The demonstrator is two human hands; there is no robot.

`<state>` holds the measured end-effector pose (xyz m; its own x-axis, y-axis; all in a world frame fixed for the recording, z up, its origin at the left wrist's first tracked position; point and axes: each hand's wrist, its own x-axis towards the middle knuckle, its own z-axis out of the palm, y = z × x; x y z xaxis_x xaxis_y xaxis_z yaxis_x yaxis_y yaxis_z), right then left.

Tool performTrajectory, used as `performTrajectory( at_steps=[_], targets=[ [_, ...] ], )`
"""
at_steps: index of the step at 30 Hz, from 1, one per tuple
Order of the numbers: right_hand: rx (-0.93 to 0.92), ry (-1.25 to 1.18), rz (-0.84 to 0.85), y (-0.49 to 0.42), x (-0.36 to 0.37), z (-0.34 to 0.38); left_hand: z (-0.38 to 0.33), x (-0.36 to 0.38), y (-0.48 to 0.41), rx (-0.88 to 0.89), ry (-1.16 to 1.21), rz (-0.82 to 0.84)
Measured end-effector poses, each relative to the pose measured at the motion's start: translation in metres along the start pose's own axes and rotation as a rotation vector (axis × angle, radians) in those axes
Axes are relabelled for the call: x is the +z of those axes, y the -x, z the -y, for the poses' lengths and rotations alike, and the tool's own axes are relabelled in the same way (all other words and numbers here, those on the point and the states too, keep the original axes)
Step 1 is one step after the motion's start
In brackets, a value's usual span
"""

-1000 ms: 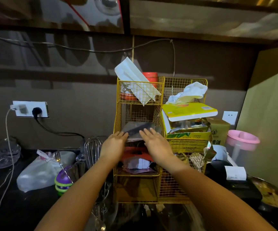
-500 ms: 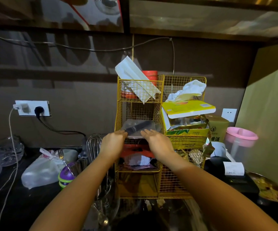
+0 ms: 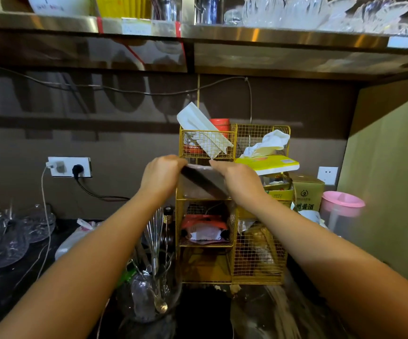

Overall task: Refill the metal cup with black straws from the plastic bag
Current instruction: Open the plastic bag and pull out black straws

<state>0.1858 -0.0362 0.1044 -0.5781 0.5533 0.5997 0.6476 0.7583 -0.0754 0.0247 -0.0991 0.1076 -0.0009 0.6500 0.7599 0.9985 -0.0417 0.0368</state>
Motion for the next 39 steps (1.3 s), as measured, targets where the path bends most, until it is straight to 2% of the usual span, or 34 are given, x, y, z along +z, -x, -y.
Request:
performTrajectory(
  at_steps=[4, 7, 9, 14, 17, 21, 28, 39],
  targets=[
    [-0.046, -0.034, -0.109, 0.006, -0.025, 0.021, -0.003, -0.038, -0.003, 0.017, 0.018, -0.072],
    [-0.043, -0.209, -0.178, 0.015, -0.039, 0.042, -0.007, -0.063, 0.004, 0.001, 0.075, -0.125],
    [-0.023, -0.341, -0.163, 0.023, -0.043, 0.055, -0.007, -0.076, 0.013, -0.063, 0.124, -0.112],
    [0.002, -0.642, 0.053, 0.057, -0.034, 0.084, -0.006, -0.094, 0.057, -0.232, 0.174, -0.074],
    [0.013, -0.766, 0.218, 0.079, -0.021, 0.1, -0.003, -0.094, 0.093, -0.304, 0.193, 0.034],
    [0.047, -0.831, 0.393, 0.111, -0.002, 0.119, 0.0, -0.082, 0.144, -0.38, 0.176, 0.197],
    [0.137, -0.962, 0.658, 0.164, 0.033, 0.14, -0.007, -0.055, 0.219, -0.424, 0.18, 0.34],
    [0.258, -0.992, 0.718, 0.21, 0.073, 0.149, -0.018, -0.033, 0.272, -0.473, 0.268, 0.394]
  ],
)
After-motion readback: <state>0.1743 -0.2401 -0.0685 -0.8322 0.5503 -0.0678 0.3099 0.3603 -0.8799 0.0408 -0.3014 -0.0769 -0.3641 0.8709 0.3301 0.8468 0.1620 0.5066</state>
